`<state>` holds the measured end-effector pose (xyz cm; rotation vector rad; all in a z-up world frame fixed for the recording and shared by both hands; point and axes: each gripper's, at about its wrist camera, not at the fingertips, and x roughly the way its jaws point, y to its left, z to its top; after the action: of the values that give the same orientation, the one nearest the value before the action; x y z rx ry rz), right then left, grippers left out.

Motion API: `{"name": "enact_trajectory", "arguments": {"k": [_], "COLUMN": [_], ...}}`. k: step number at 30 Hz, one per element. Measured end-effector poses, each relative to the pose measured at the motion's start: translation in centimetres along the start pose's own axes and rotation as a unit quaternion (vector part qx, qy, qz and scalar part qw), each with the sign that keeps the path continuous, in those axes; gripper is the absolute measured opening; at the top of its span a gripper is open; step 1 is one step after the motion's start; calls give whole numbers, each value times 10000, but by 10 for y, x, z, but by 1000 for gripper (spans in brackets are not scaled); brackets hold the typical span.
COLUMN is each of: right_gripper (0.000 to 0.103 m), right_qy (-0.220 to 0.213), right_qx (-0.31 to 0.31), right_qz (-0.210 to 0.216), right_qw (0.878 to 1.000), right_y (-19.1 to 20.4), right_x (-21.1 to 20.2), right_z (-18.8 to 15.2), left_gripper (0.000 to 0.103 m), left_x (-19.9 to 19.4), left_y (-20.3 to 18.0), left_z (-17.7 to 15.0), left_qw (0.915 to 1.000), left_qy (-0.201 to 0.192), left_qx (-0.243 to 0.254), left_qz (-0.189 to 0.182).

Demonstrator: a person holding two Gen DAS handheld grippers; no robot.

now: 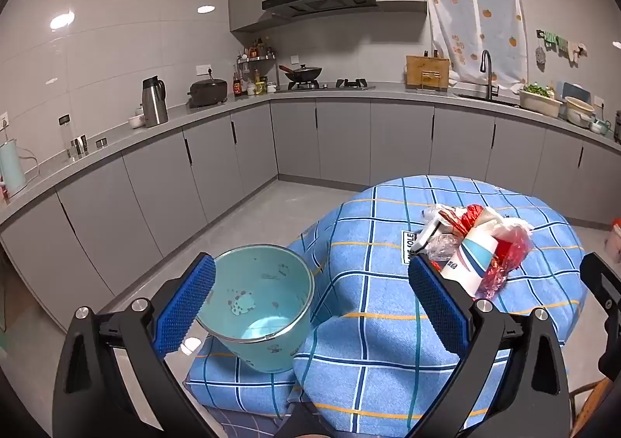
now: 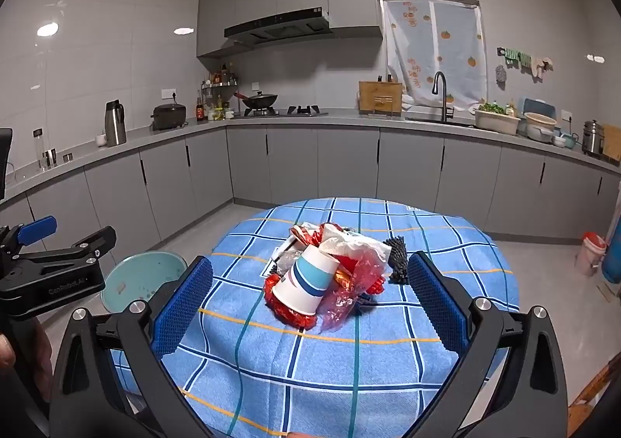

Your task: Collect trash

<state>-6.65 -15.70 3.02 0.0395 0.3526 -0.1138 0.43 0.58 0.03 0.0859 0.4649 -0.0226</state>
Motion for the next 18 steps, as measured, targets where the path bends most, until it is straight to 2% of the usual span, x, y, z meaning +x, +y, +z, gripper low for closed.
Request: {"name": "enact_trajectory", "arguments": {"k": [18], "right_gripper": [99], "right_qy": [21], "right_qx": [-3], "right_qz": [16], "right_qw": [10000], "right_y": [-2], "right_x": [0], "right_z": [-2], "left_gripper": [98], "left_x": [-7], "left_y": [0], "left_z": [-1], "left_qw": [10000], "left_qy": [-36], "left_qx": [-27], "left_qz": [52]}}
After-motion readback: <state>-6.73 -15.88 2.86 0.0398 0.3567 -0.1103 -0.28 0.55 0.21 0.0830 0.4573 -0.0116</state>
